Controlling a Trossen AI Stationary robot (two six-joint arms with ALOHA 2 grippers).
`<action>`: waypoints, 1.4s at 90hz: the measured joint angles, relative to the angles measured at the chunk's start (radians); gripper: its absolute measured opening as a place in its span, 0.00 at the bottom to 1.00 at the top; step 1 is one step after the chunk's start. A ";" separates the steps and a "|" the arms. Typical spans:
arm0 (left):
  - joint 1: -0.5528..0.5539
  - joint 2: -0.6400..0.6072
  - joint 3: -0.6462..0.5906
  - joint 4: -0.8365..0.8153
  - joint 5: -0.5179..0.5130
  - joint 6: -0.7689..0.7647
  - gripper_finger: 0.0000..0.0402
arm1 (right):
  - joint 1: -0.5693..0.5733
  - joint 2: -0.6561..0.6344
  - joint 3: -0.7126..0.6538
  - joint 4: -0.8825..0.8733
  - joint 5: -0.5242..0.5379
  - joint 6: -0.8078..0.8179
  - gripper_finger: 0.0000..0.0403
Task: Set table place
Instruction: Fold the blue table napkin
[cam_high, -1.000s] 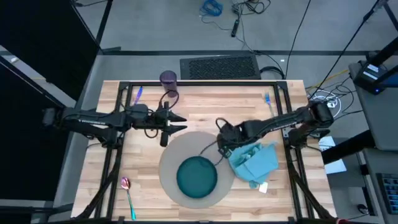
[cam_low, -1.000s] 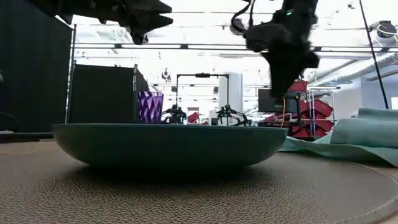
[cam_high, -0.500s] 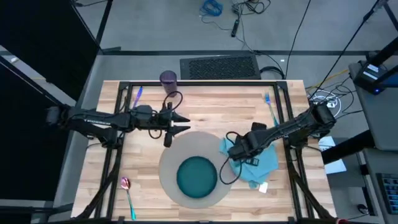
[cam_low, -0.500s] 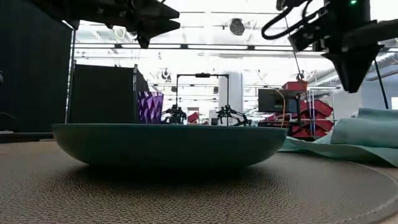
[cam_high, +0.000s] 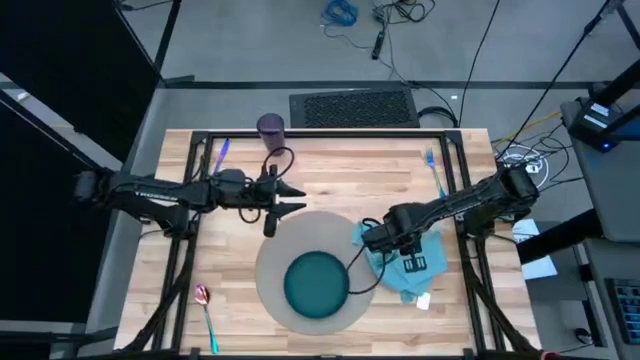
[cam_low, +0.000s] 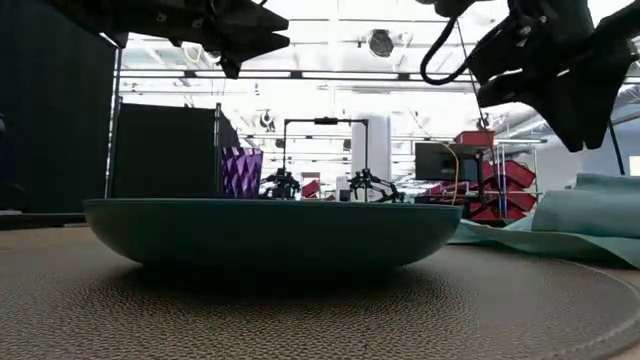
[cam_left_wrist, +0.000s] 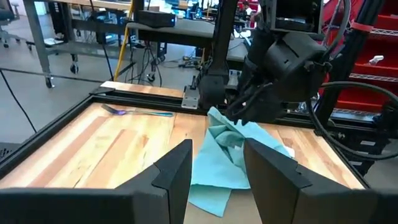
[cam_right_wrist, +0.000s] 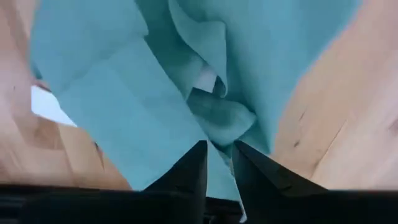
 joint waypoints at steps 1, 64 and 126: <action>0.000 0.000 0.000 0.000 0.000 0.000 0.32 | -0.003 0.000 0.000 0.000 -0.010 -0.008 0.16; 0.000 0.000 0.000 0.000 0.000 -0.001 0.32 | -0.152 0.000 -0.120 0.049 -0.202 -0.241 0.16; 0.000 0.000 0.000 0.000 0.000 -0.001 0.32 | -0.151 0.000 -0.146 0.145 -0.307 -0.235 0.16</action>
